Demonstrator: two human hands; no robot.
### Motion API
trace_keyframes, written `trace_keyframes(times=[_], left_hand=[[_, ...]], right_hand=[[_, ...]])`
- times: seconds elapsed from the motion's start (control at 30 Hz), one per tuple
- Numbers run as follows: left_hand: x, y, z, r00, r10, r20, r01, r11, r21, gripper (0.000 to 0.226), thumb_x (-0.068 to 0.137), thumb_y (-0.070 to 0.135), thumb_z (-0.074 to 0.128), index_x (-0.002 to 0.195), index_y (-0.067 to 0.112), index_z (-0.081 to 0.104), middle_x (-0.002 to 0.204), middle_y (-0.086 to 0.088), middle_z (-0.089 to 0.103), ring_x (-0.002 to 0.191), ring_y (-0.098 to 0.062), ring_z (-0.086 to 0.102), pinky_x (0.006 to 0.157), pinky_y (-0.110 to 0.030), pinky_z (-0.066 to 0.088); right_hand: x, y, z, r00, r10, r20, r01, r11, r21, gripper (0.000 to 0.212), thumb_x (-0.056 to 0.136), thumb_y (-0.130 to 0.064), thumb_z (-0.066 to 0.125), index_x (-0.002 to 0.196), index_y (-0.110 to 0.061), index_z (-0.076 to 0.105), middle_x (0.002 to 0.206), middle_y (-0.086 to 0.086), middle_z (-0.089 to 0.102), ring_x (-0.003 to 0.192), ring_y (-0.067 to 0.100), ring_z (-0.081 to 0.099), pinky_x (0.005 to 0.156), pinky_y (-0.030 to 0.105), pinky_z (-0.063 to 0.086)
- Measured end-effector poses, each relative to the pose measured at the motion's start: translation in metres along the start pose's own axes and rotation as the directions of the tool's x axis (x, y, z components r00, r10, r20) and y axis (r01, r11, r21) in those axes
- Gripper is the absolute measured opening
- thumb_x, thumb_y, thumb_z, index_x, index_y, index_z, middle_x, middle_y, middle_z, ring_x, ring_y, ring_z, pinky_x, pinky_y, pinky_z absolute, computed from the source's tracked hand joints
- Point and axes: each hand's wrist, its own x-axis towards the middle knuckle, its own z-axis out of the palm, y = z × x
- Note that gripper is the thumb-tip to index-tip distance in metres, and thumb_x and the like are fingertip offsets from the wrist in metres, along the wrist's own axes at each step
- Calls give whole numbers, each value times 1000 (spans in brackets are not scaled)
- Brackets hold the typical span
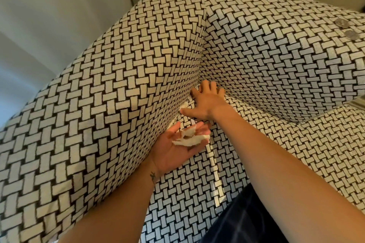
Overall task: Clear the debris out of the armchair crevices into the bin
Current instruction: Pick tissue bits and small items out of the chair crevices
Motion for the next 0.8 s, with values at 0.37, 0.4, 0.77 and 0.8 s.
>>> trace_keyframes(times=[0.37,0.4,0.77,0.8], left_hand=[[5,2,-10,999,-1,34,-1,998,70,63,103,35,48,149,-7,40,153,-31,43,141,-45,43,122,-53,26],[5,1,-10,1000,-2,29,0,998,68,63,103,35,48,150,-7,39,153,-31,42,142,-45,43,122,-53,26],[3,1,-3,1000,17,-1,-17,998,65,56,98,23,61,142,-9,50,154,-30,42,140,-47,45,118,-56,33],[4,1,-4,1000,9,-4,-9,998,60,55,100,25,57,142,-10,50,154,-30,42,140,-47,45,118,-56,33]], right_hand=[[16,3,-4,988,-142,59,136,987,84,72,83,-74,56,142,-32,56,164,12,7,151,36,-1,123,58,-3],[17,3,-2,987,-141,72,133,985,105,71,83,-74,57,143,-36,54,164,12,6,151,37,-3,123,58,-5],[14,-6,-4,978,-160,134,145,983,114,51,96,-59,51,140,-35,58,167,18,-3,153,41,-13,121,61,-10],[12,-4,0,979,-174,110,158,978,138,44,98,-55,50,136,-36,61,167,19,-3,153,40,-15,120,61,-12]])
